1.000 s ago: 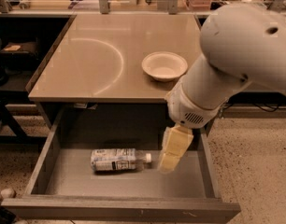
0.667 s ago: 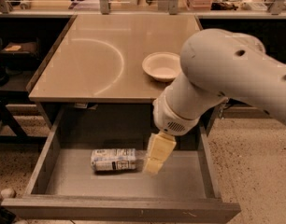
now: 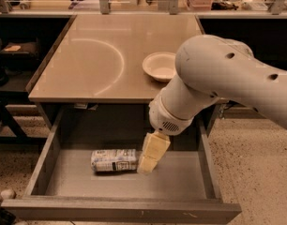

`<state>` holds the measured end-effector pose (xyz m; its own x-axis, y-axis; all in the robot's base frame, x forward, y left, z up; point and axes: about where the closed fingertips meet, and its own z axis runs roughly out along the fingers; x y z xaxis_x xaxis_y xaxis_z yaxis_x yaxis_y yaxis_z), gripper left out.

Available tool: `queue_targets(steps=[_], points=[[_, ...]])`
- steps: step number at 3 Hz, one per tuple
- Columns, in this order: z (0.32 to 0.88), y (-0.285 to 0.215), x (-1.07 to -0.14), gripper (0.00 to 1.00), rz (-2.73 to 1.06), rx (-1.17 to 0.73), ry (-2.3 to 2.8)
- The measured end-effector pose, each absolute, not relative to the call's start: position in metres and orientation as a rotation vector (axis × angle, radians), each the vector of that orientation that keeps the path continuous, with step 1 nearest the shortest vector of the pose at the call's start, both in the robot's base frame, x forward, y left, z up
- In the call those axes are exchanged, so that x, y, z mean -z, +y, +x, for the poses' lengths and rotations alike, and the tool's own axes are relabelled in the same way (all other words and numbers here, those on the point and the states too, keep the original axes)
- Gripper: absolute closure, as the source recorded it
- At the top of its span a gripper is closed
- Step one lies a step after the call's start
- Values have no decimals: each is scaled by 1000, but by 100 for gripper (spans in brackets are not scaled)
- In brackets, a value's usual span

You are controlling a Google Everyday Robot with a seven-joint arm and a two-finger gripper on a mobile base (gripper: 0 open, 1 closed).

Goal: Pick blue plastic bottle from top drawer and place on counter

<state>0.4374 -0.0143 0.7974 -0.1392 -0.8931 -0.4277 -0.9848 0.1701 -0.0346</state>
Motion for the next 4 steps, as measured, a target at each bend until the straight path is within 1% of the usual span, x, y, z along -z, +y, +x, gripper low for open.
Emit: queue_targets(steps=[1,2,3,4], points=[[438,0,-781,0,-1757,-365,2100],[468,45,-727,0,-1703,-341,2060],[468,45,-727,0,-1703,-341,2060],[462,52,-709,0,-1683,-402,2048]])
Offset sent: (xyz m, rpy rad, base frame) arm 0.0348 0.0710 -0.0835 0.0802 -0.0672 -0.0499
